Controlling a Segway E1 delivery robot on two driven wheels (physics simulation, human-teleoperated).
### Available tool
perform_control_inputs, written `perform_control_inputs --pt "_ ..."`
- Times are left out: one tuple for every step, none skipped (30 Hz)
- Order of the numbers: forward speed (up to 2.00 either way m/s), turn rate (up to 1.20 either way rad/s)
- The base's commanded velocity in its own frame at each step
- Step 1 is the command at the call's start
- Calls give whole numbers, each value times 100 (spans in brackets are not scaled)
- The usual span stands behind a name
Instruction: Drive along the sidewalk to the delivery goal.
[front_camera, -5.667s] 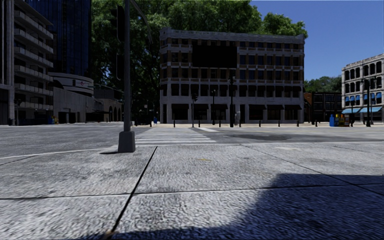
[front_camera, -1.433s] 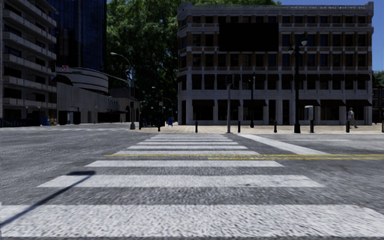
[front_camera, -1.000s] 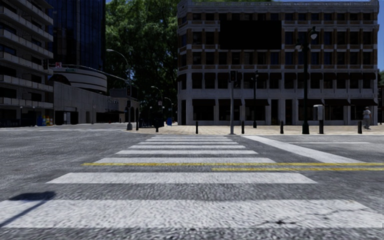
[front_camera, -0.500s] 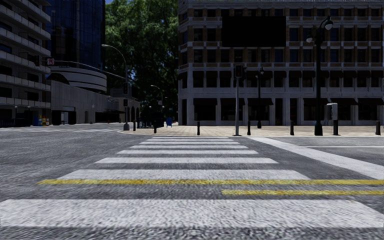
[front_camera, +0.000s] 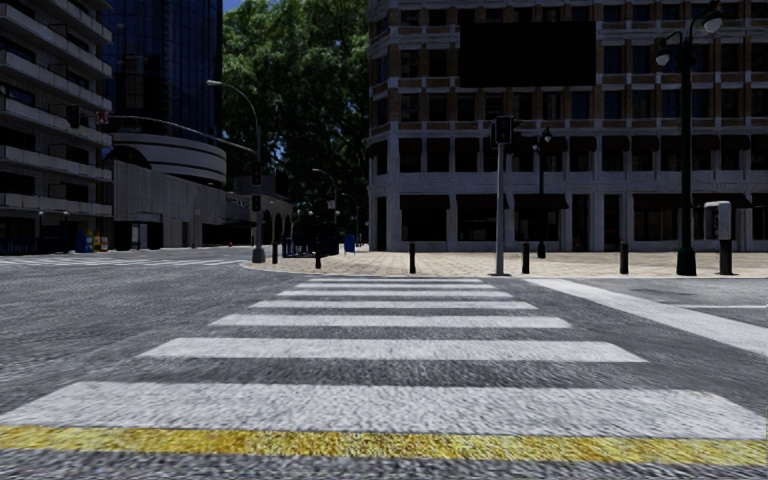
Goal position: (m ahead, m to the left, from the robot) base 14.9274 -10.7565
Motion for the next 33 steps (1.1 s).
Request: perform_control_inputs --pt "200 0" --pt "200 0" --pt "200 13" --pt "200 41" --pt "200 60" --pt "200 60" --pt "200 66" --pt "200 0" --pt "200 0" --pt "200 0" --pt "200 0" --pt "200 0" --pt "200 0" --pt "200 0" --pt "200 0" --pt "200 0" --pt "200 0" --pt "200 0" --pt "200 0" --pt "200 0" --pt "200 0" --pt "200 0" --pt "200 0" --pt "200 0" --pt "200 0" --pt "200 0" --pt "200 0" --pt "200 0" --pt "200 0" --pt "200 0" --pt "200 0" --pt "200 0" --pt "200 0"
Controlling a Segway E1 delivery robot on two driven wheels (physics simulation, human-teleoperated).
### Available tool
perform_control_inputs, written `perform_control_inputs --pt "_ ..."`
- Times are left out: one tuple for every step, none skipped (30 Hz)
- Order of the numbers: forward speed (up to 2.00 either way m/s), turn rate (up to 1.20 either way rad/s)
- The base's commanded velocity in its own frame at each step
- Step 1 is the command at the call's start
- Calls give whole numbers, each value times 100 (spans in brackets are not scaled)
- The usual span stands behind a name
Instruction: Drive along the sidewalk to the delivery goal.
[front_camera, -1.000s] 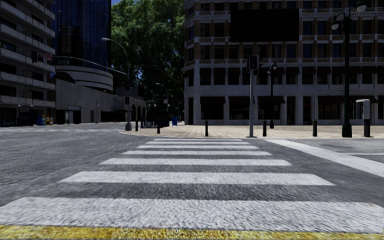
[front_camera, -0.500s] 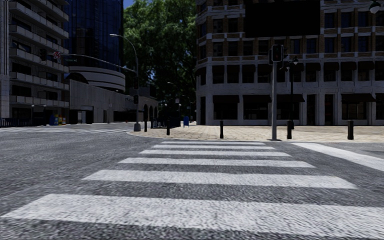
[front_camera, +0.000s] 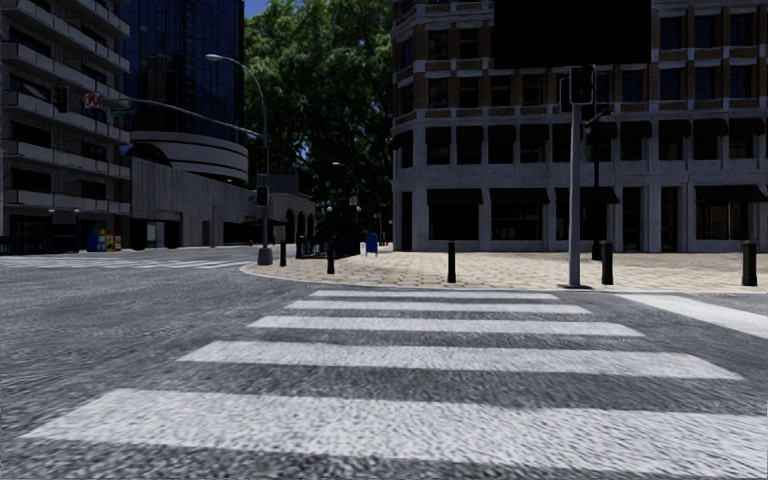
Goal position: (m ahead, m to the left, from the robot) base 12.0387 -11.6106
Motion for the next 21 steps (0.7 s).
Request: perform_control_inputs --pt "200 0" --pt "200 0" --pt "200 0" --pt "200 0" --pt "200 0" --pt "200 0" --pt "200 0" --pt "200 0" --pt "200 0" --pt "200 0" --pt "200 0" --pt "200 0" --pt "200 0" --pt "200 0" --pt "200 0" --pt "200 0" --pt "200 0" --pt "200 0" --pt "200 0" --pt "200 0" --pt "200 0"
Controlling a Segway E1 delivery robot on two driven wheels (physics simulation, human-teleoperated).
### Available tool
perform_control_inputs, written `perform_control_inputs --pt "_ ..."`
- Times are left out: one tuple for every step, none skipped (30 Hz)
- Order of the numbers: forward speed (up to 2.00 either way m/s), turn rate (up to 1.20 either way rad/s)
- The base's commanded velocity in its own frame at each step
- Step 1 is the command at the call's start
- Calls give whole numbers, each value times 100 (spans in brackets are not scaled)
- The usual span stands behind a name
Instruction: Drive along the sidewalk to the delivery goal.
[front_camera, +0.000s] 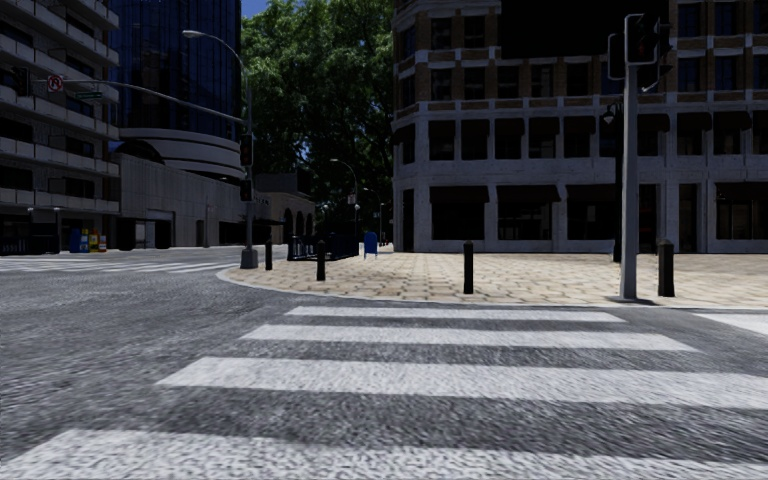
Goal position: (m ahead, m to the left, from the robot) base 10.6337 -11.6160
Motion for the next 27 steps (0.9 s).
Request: perform_control_inputs --pt "200 0" --pt "200 0" --pt "200 0" --pt "200 0" --pt "200 0" --pt "200 0" --pt "200 0" --pt "200 0" --pt "200 0" --pt "200 0" --pt "200 0" --pt "200 0" --pt "200 0" --pt "200 0" --pt "200 0" --pt "200 0" --pt "200 0" --pt "200 0" --pt "200 0" --pt "200 0" --pt "200 0" --pt "200 0" --pt "200 0" --pt "200 0" --pt "200 0" --pt "200 0" --pt "200 0"
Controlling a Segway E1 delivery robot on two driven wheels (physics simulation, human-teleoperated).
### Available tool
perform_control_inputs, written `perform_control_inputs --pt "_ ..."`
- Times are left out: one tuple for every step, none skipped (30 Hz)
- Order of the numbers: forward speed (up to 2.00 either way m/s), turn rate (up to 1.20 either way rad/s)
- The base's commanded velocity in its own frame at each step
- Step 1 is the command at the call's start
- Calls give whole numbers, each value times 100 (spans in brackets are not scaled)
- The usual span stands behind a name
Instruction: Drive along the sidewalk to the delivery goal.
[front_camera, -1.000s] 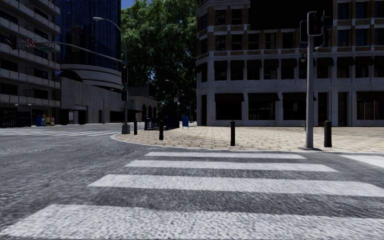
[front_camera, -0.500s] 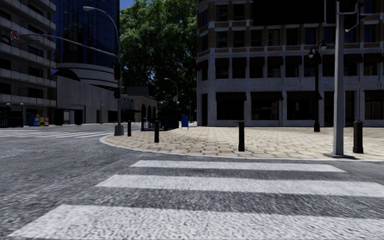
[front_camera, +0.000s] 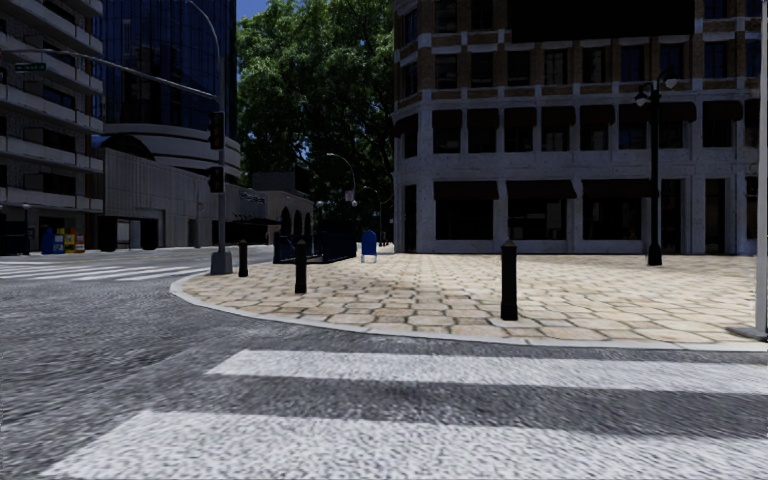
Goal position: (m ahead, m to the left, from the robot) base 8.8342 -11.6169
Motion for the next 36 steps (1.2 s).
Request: perform_control_inputs --pt "200 0" --pt "200 0" --pt "200 0" --pt "200 0" --pt "200 0" --pt "200 0" --pt "200 0" --pt "200 0" --pt "200 0" --pt "200 0" --pt "200 0" --pt "200 0" --pt "200 0" --pt "200 0" --pt "200 0" --pt "200 0" --pt "200 0" --pt "200 0" --pt "200 0" --pt "200 0" --pt "200 0" --pt "200 0" --pt "200 0" --pt "200 0" --pt "200 0" --pt "200 0" --pt "200 0" --pt "200 0" --pt "200 0" --pt "200 0" --pt "200 0" --pt "200 0" --pt "200 0" --pt "191 0" --pt "183 0" --pt "183 0"
